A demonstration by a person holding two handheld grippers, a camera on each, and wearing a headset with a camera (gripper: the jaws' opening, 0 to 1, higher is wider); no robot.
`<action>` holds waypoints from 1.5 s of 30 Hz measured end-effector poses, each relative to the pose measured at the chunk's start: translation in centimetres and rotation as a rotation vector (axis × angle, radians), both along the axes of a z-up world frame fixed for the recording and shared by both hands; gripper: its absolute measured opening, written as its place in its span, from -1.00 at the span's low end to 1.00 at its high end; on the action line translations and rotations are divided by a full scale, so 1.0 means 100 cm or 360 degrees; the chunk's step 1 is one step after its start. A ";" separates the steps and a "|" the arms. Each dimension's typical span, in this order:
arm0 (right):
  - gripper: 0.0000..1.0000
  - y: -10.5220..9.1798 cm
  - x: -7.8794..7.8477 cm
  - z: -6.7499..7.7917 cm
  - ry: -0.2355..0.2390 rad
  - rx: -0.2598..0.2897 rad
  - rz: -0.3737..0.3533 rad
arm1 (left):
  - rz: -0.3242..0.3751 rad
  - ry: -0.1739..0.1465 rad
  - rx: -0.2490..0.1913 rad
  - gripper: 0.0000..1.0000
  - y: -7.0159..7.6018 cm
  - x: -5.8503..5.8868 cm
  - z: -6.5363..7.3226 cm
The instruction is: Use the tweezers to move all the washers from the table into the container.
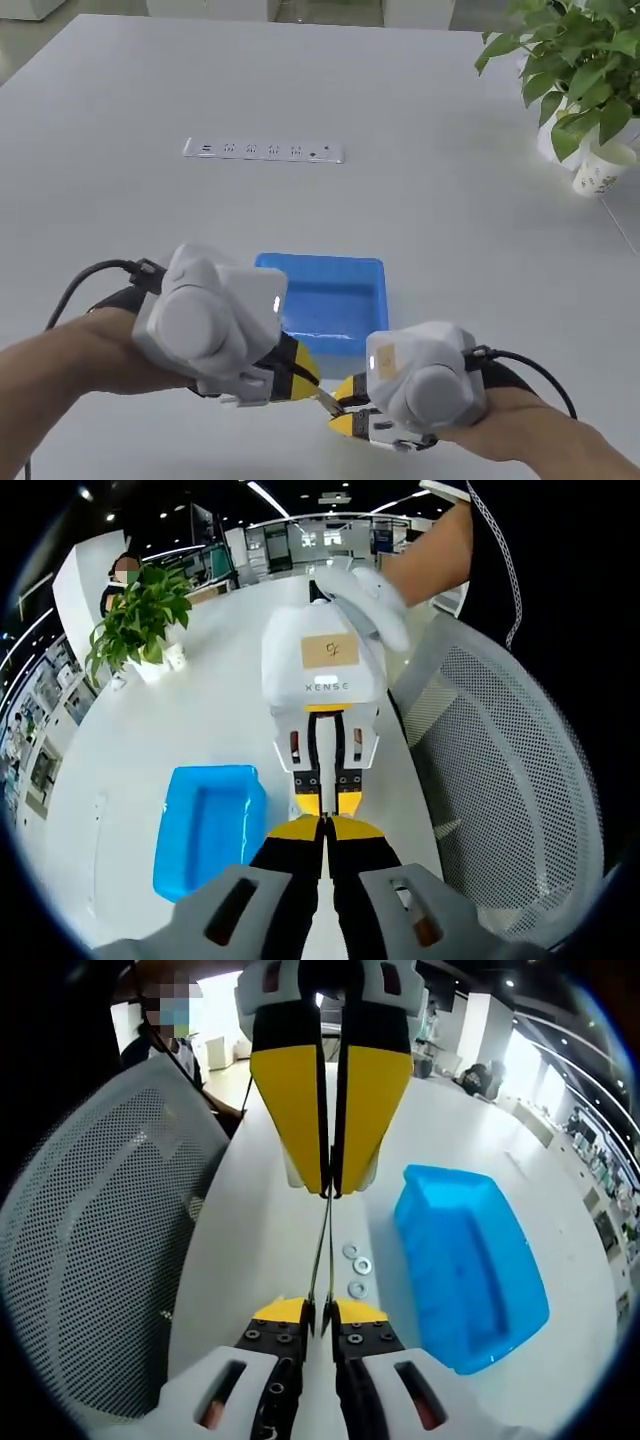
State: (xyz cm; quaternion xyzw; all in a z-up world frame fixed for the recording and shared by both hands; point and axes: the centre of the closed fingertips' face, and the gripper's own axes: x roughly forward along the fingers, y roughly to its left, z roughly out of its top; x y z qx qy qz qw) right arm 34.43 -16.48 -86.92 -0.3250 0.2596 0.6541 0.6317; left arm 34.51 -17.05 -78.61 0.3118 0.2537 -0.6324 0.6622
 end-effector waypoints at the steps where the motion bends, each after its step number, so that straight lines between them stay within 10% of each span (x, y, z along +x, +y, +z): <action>1: -0.80 0.000 0.000 0.000 0.0006 0.0004 -0.0005 | -0.0002 -0.0001 -0.0004 -0.90 -0.001 0.000 0.001; 45: -0.86 0.007 -0.003 0.014 0.0019 0.0115 -0.0035 | -0.0059 0.0008 -0.0091 -0.87 -0.010 -0.002 0.001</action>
